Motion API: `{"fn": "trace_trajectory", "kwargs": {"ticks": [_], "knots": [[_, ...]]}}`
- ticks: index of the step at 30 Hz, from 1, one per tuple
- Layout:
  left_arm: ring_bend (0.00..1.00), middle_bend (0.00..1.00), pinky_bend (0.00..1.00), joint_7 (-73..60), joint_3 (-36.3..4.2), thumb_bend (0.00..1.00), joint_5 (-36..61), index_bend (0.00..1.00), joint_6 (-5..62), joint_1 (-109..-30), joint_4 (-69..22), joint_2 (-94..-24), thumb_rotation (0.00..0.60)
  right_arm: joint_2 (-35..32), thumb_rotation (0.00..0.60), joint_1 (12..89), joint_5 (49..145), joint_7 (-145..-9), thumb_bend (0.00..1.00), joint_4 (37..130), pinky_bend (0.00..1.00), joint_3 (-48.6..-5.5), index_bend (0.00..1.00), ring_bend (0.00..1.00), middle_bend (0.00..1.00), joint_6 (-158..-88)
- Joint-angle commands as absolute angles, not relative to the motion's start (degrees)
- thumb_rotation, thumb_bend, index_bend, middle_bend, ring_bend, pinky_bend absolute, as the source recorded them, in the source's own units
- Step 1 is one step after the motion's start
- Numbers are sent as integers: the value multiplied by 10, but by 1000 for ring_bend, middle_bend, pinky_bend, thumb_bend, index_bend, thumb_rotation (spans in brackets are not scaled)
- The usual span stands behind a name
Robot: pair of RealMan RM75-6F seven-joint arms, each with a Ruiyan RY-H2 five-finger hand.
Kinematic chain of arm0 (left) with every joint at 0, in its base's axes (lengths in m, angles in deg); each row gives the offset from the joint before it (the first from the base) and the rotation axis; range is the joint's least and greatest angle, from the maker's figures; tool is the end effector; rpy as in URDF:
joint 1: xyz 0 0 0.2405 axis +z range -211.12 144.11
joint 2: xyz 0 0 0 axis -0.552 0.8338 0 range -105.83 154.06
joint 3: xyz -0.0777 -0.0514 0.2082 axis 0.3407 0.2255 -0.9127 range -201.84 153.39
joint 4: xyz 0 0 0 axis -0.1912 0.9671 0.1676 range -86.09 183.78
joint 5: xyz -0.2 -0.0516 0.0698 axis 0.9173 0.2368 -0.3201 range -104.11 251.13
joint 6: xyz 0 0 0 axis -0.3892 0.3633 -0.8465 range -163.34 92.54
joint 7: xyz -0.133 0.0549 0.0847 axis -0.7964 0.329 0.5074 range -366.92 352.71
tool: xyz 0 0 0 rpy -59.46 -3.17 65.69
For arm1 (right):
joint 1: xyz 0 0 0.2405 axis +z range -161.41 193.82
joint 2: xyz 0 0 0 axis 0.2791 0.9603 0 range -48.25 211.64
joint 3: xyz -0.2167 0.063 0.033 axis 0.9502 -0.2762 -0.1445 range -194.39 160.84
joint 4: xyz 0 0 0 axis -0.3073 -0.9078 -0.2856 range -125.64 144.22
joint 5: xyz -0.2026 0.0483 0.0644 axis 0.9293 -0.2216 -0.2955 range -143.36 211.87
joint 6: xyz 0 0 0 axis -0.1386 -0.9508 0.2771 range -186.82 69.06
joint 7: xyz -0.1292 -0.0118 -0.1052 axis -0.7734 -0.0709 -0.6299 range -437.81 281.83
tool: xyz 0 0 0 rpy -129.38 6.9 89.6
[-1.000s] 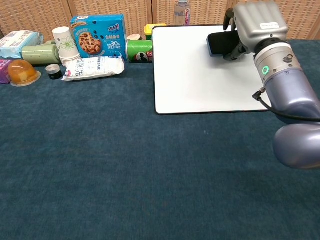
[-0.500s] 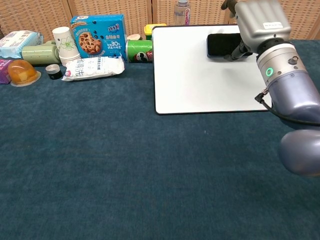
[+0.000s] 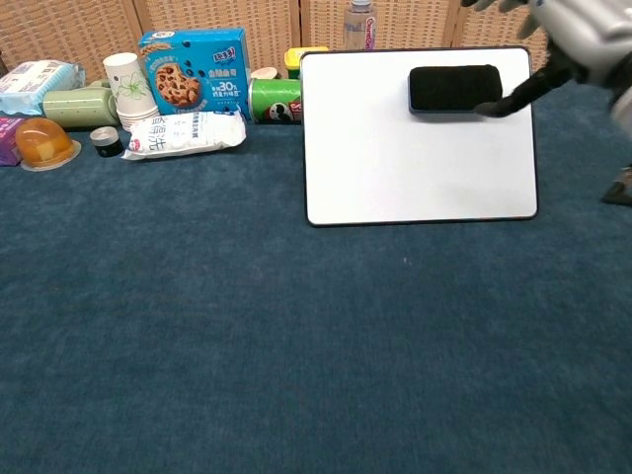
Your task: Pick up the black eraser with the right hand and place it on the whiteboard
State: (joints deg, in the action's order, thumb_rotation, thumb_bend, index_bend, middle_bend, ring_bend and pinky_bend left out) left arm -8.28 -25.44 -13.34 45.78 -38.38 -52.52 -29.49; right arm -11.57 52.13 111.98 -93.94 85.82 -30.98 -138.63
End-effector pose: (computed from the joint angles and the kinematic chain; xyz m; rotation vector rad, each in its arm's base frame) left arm -0.2823 0.1843 0.1562 -1.4676 -0.9962 -0.8157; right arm -0.1251 -0.3534 0.0365 1.4719 -0.6272 1.2392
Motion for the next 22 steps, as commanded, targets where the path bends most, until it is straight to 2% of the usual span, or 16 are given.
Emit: {"fn": "trace_trajectory", "kwargs": {"ticks": [1,3,8,22], "knots": [[0,0,0,-80,-254,69,-133,0,460,-382,-526,-296,600,29,600,458,1138,-873,0,983,222,-254,182,138,140,-1352],[0,0,0,-78,-255,70,-134,0,463,-380,-526,-297,600,77,600,443,1140,-853,0,1012,185,-239,167,122,127,-1342],[0,0,0,-69,-256,69,-136,0,472,-374,-525,-302,600,165,600,349,1156,-825,0,1046,151,-194,166,88,111,-1424],[0,0,0,-47,-260,71,-153,0,494,-363,-524,-314,600,165,600,230,1185,-787,0,1022,89,-162,223,39,82,-1543]]}}
